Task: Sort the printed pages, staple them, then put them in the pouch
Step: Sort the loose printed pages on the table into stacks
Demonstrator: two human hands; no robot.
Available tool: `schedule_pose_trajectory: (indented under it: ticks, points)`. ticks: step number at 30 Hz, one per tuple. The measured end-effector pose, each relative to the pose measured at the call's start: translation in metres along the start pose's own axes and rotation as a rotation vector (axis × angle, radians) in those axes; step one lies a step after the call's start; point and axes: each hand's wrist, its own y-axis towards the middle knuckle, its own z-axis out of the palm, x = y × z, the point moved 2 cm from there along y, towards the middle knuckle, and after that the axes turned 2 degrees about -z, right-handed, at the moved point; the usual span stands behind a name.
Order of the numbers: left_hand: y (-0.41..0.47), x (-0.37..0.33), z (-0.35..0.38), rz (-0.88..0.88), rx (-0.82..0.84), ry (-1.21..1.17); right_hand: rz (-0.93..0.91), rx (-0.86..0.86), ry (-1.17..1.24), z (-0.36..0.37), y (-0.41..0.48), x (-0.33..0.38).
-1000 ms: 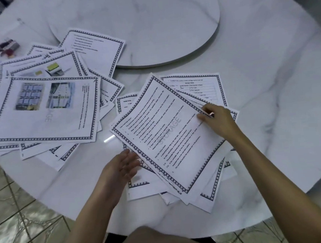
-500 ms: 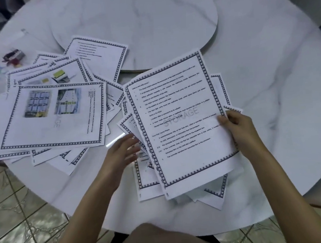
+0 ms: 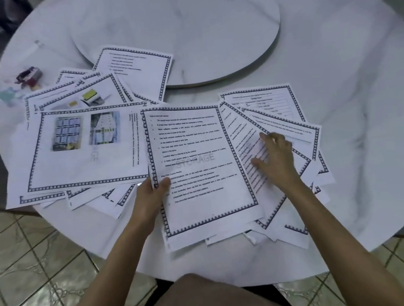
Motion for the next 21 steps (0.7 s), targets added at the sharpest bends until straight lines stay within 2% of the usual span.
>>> schedule_pose_trajectory:
  ticks: [4,9,17,21]
  points:
    - [0.008,-0.002,-0.014,-0.001,-0.003,0.018,0.089,0.052,-0.141,0.002,0.009,0.000]
    - [0.017,-0.002,-0.025,-0.016,-0.002,0.032,0.103,0.068,-0.237,-0.004,0.013,0.001]
    - [0.024,0.002,-0.026,-0.022,0.008,0.043,0.151,0.070,-0.249,-0.005,0.013,0.004]
    - [0.026,0.005,-0.027,-0.032,-0.015,0.055,0.194,0.124,-0.257,-0.006,0.016,0.004]
